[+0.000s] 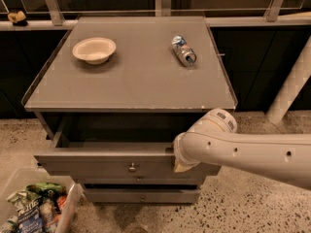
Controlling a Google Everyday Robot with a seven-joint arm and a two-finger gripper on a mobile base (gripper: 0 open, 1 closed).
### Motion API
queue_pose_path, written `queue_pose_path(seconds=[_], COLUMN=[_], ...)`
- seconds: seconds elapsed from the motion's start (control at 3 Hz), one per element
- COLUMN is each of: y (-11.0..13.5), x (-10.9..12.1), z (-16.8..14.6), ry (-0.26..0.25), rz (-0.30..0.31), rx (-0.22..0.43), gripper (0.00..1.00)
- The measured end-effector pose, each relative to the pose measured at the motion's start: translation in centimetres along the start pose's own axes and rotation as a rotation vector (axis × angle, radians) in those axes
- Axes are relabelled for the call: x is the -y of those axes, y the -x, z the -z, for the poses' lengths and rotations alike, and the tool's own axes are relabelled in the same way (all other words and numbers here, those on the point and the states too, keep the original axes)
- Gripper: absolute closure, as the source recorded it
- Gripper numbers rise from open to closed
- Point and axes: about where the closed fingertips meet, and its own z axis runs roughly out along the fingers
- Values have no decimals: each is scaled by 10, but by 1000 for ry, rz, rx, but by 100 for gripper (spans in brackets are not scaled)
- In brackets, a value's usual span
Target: Open top drawer
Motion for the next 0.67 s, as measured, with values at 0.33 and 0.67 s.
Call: queue_pose_path(seconds=[0.33, 0.67], y=[0, 1], x=[1, -2], z=[1, 3], ry=[0, -7], rz=[0, 3], rx=[0, 1], gripper=[100, 100])
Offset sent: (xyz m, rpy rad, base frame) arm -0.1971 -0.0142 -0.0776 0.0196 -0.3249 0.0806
